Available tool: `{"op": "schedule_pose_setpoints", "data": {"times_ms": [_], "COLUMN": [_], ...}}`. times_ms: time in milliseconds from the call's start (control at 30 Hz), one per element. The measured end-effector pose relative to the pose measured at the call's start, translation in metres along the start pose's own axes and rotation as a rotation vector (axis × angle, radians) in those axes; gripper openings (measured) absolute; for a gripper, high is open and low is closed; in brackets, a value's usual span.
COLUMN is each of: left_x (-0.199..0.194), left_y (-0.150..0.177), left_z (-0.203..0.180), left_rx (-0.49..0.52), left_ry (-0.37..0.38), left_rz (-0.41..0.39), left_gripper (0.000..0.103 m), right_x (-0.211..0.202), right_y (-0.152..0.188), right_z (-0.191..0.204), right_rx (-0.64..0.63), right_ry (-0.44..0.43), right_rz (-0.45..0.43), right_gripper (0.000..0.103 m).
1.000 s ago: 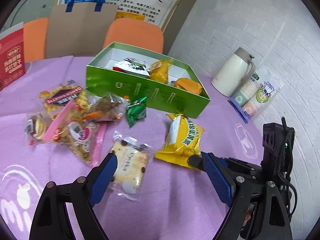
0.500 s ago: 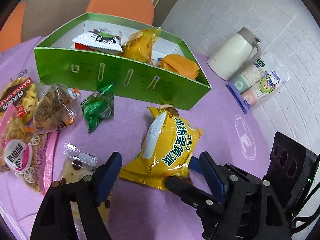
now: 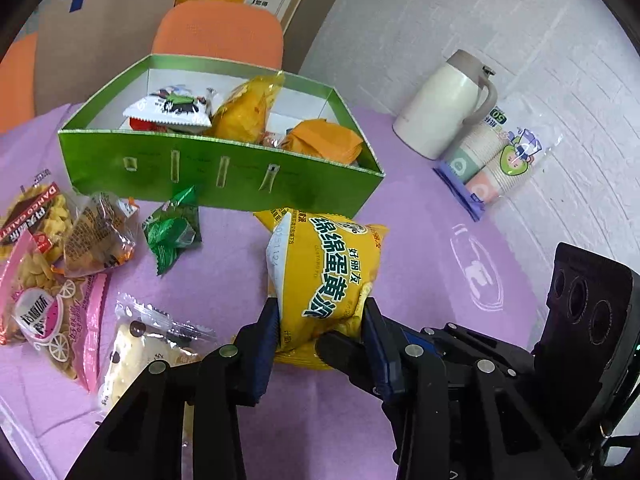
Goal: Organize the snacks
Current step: 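Grasp the yellow egg-yolk pie bag with both tools together, then carry the yellow pie bag into the green box and open both tools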
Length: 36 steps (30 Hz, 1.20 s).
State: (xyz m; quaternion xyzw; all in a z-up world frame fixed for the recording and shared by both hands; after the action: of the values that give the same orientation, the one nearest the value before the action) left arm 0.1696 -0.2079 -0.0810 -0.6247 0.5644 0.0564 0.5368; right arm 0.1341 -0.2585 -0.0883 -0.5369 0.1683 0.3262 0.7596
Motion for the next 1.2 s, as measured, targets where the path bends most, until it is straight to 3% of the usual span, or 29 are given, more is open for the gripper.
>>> {"op": "schedule_pose_setpoints", "data": {"times_ms": [267,500,733,967,1067,1167,1200], "left_x": [-0.025,-0.010,0.024,0.063,0.072,0.077,0.079], "left_y": [-0.056,-0.098,-0.118,-0.125,-0.131,-0.140,-0.143], "left_z": [-0.019,-0.023,-0.016,0.021,0.032,0.039,0.042], "left_rx": [0.057,0.093,0.095,0.030,0.021,0.031,0.036], "left_ry": [0.004,0.008,0.008,-0.030,-0.049,-0.085,-0.106], "left_rz": [-0.109,-0.136,-0.118,-0.063,-0.088,-0.119,-0.126], "left_gripper": [0.040,0.040,0.040,0.040,0.041,0.044,0.052], "right_x": [-0.019,-0.005,0.021,0.068,0.083,0.095,0.097], "right_y": [-0.055,-0.094,-0.114,-0.115,-0.121,-0.129,-0.131], "right_z": [0.008,-0.011,-0.033,-0.052,-0.055,-0.057,-0.058], "right_rx": [-0.045,-0.040,-0.040,-0.034,-0.032,-0.049,-0.061], "right_ry": [-0.013,0.002,0.019,0.004,0.008,0.025,0.032], "right_rz": [-0.119,-0.171,-0.152,-0.064,-0.063,-0.069,-0.075], "right_gripper": [0.030,0.030,0.030,0.030,0.030,0.030,0.031]}}
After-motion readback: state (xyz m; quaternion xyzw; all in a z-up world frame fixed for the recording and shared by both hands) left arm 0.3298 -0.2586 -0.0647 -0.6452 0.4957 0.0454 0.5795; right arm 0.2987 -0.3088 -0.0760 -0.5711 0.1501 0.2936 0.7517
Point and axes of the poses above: each gripper's, at about its wrist camera, not at the fingertips, and x roughly the way its jaws point, z to its left, y to its underside, the point moved 9 cm from there along x, roughly the way its jaws point, and after that the axes turned 4 degrees about -z, right-handed, at the moved point
